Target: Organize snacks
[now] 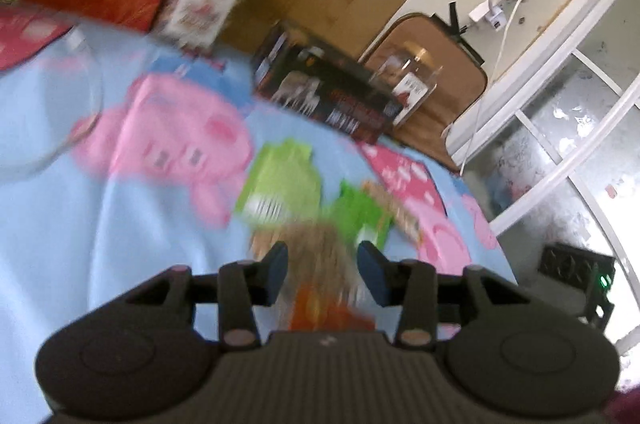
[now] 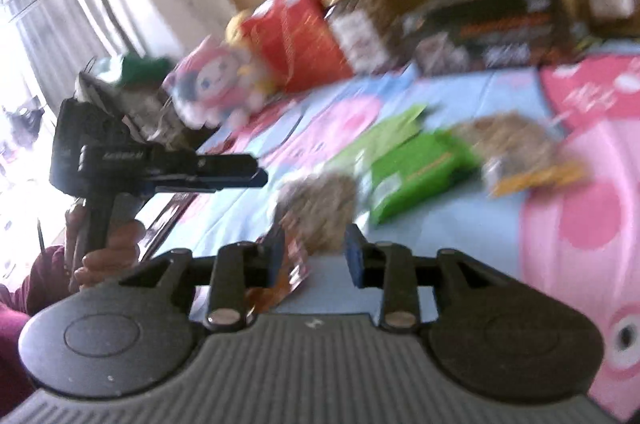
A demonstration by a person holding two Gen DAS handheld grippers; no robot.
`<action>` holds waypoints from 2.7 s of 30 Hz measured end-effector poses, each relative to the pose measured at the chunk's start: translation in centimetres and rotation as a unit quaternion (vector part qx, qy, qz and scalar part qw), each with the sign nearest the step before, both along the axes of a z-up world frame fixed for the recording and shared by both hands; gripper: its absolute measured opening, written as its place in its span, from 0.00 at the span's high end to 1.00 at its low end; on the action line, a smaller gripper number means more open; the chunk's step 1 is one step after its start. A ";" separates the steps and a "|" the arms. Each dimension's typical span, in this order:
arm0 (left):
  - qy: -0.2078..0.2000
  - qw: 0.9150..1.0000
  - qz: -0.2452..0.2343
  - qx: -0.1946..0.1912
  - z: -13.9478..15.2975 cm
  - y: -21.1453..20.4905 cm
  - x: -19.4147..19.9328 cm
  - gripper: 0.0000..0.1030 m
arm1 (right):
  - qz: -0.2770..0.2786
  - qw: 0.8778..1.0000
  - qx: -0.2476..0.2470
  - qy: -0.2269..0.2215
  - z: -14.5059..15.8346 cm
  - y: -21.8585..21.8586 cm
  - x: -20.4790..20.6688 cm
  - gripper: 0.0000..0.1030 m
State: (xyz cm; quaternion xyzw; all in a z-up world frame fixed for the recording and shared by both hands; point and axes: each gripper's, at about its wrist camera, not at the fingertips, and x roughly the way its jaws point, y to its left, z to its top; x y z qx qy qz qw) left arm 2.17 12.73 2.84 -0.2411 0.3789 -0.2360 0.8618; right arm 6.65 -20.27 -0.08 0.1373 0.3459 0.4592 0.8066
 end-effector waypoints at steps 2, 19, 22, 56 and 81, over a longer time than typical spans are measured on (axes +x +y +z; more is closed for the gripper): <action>0.011 1.000 -0.004 -0.004 -0.9 0.2 -1.7 0.59 | 0.014 1.000 -0.004 0.016 -0.5 0.7 -0.5 0.65; 0.014 1.000 0.024 -0.010 -2.9 -0.1 -3.4 0.59 | 0.020 0.998 0.034 0.055 -1.0 4.0 -2.8 0.90; 0.009 0.999 0.029 -0.031 -2.1 0.1 -2.4 0.61 | 0.004 0.999 0.035 0.036 0.1 4.5 -2.3 0.91; -0.084 0.996 -0.016 0.016 4.5 -10.3 22.9 0.58 | -0.244 0.966 0.011 -0.082 4.0 -4.6 16.4 0.63; 0.011 0.989 -0.142 0.045 0.1 -17.5 5.7 0.51 | -0.228 0.964 -0.103 -0.088 -2.3 -3.7 -2.9 0.43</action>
